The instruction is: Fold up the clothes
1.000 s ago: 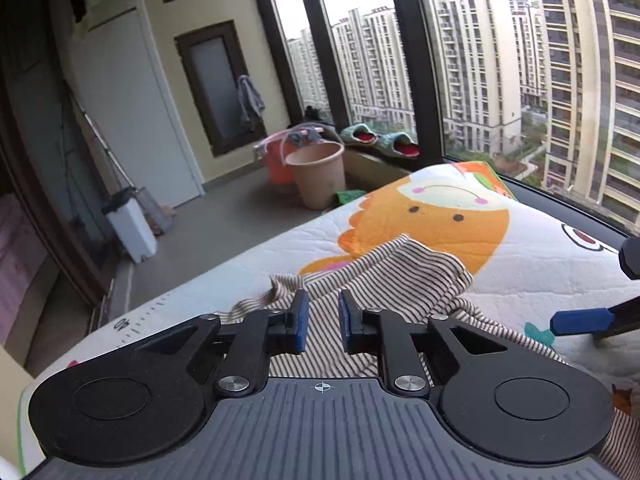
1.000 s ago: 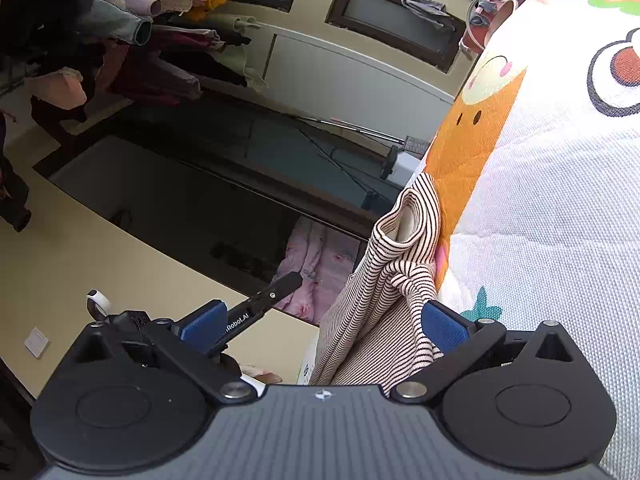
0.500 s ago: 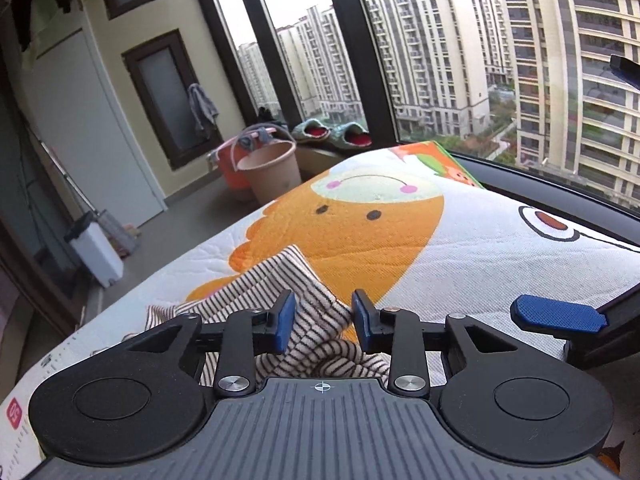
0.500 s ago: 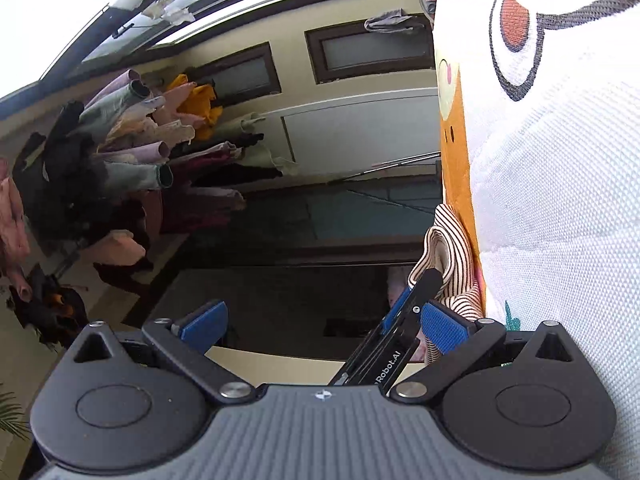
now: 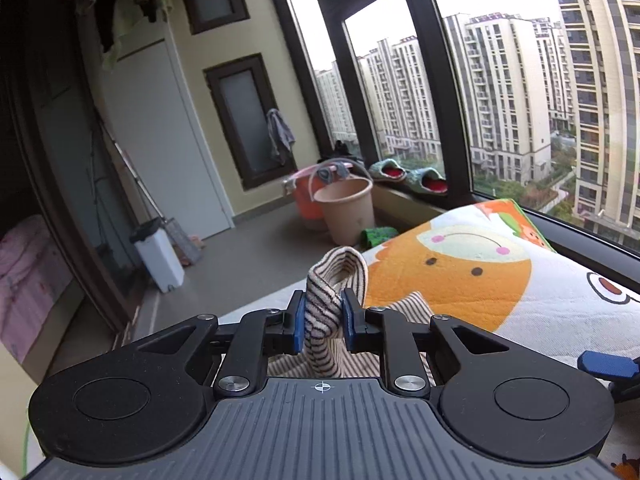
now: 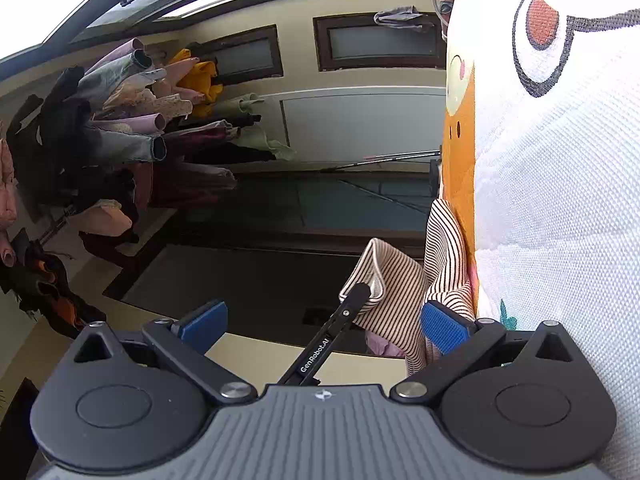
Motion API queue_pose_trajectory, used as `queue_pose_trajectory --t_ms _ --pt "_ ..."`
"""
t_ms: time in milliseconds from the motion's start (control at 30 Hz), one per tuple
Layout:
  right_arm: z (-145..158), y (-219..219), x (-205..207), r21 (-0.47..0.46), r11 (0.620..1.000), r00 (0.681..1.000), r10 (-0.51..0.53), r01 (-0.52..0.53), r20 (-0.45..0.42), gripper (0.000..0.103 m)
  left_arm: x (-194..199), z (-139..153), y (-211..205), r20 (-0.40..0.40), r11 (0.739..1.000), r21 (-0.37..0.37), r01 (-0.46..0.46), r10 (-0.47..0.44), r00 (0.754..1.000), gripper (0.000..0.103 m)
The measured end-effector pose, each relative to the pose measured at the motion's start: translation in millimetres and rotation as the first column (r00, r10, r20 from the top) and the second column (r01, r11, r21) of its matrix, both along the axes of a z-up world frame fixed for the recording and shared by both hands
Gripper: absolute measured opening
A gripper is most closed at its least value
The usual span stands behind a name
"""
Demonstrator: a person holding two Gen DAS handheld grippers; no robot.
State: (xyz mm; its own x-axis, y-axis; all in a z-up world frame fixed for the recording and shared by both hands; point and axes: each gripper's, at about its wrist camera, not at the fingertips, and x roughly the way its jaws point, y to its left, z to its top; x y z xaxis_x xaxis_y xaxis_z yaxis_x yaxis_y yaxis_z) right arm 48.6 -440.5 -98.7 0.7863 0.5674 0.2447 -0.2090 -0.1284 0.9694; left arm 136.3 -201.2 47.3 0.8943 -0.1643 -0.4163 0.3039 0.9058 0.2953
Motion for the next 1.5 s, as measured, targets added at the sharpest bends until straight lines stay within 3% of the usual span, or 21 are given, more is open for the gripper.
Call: queue_pose_trajectory --t_ms 133,233,367,467,600,633,667,700,767,833,867,900,1033,1100,1133,1167,1200,1233,1300,1400,1500 --pt "-1.3 -1.8 0.6 0.001 1.0 1.0 0.001 -0.001 0.001 0.103 -4.9 29.5 55.1 0.069 0.992 0.035 -0.12 0.118 0.991 0.02" --pt "-3.7 -2.8 0.9 0.008 1.0 1.0 0.0 0.0 0.001 0.103 -14.5 56.9 109.6 0.131 0.965 0.025 -0.261 0.256 0.958 0.02" --pt "-2.9 -3.5 1.7 0.005 1.0 1.0 0.0 0.0 0.003 0.103 -33.3 82.5 180.0 0.226 0.886 0.084 -0.457 0.429 0.874 0.021" --pt "-1.8 -5.2 2.9 0.006 1.0 1.0 0.002 -0.002 0.003 0.103 -39.4 87.0 222.9 0.248 0.813 0.105 -0.573 0.536 0.807 0.021" --pt "0.0 -4.4 3.6 -0.015 1.0 1.0 0.002 -0.002 0.008 0.103 -48.8 83.5 262.6 0.221 0.738 0.046 -0.674 0.65 0.727 0.023" --pt "1.0 -4.0 3.8 -0.028 1.0 1.0 0.003 -0.003 0.01 0.103 -51.8 82.5 266.1 0.217 0.733 0.022 -0.679 0.66 0.719 0.023" --pt "2.4 -3.4 4.0 -0.046 0.999 1.0 0.005 -0.004 0.012 0.103 -54.8 81.5 269.7 0.212 0.729 -0.002 -0.685 0.67 0.712 0.028" --pt "4.4 -2.4 4.2 -0.067 0.998 1.0 0.007 -0.006 0.014 0.103 -57.8 80.4 273.2 0.207 0.724 -0.026 -0.69 0.679 0.704 0.043" --pt "8.9 -0.1 4.5 -0.113 0.994 1.0 0.011 -0.008 0.019 0.103 -61.4 77.2 274.8 0.194 0.717 -0.079 -0.693 0.693 0.694 0.056" --pt "15.0 3.6 4.6 -0.173 0.985 1.0 0.015 -0.01 0.026 0.103 -62.2 76.3 275.9 0.145 0.719 -0.155 -0.677 0.695 0.705 0.061" --pt "17.8 5.7 4.4 -0.201 0.979 0.999 0.016 -0.01 0.029 0.103 -62.8 75.8 275.8 0.117 0.721 -0.196 -0.665 0.69 0.714 0.069" --pt "20.6 7.8 4.2 -0.23 0.973 0.999 0.017 -0.009 0.031 0.103 -65.0 75.4 272.1 0.095 0.73 -0.231 -0.643 0.675 0.732 0.08" --pt "30.1 13.3 3.1 -0.312 0.95 0.999 0.021 -0.008 0.038 0.103 -72.3 69.7 252.2 0.032 0.805 -0.358 -0.474 0.518 0.855 0.091" --pt "32.8 14.5 3.1 -0.334 0.943 0.999 0.027 -0.013 0.037 0.103 -78.3 58.5 236.8 -0.005 0.841 -0.466 -0.275 0.308 0.951 0.094" --pt "34.1 15.0 3.2 -0.343 0.939 0.999 0.03 -0.016 0.036 0.103 -76.9 46.7 229.8 -0.051 0.837 -0.523 -0.164 0.161 0.986 0.094" --pt "35.3 15.5 3.2 -0.352 0.936 0.999 0.033 -0.019 0.035 0.103 -75.6 34.8 222.8 -0.087 0.812 -0.581 -0.057 0.008 0.996 0.095" --pt "36.6 15.7 3.7 -0.356 0.934 0.999 0.037 -0.023 0.032 0.103 -74.3 23.0 215.7 -0.111 0.768 -0.639 0.042 -0.146 0.983 0.095" --pt "37.8 15.5 4.7 -0.354 0.935 0.999 0.04 -0.029 0.025 0.103 -74.8 9.9 206.2 -0.131 0.741 -0.664 0.097 -0.243 0.961 0.096" --pt "41.5 16.1 8.8 -0.359 0.932 0.999 0.053 -0.052 -0.007 0.103 -74.7 -13.8 188.9 -0.134 0.727 -0.655 0.204 -0.378 0.916 0.097" --pt "49.2 19.9 16.3 -0.387 0.917 0.995 0.071 -0.092 -0.069 0.103 -87.8 -41.5 171.2 -0.142 0.738 -0.605 0.3 -0.47 0.871 0.099" --pt "57.4 27.1 22.0 -0.446 0.886 0.99 0.081 -0.126 -0.119 0.103 -82.6 -48.1 176.6 -0.16 0.712 -0.635 0.299 -0.5 0.851 0.102"
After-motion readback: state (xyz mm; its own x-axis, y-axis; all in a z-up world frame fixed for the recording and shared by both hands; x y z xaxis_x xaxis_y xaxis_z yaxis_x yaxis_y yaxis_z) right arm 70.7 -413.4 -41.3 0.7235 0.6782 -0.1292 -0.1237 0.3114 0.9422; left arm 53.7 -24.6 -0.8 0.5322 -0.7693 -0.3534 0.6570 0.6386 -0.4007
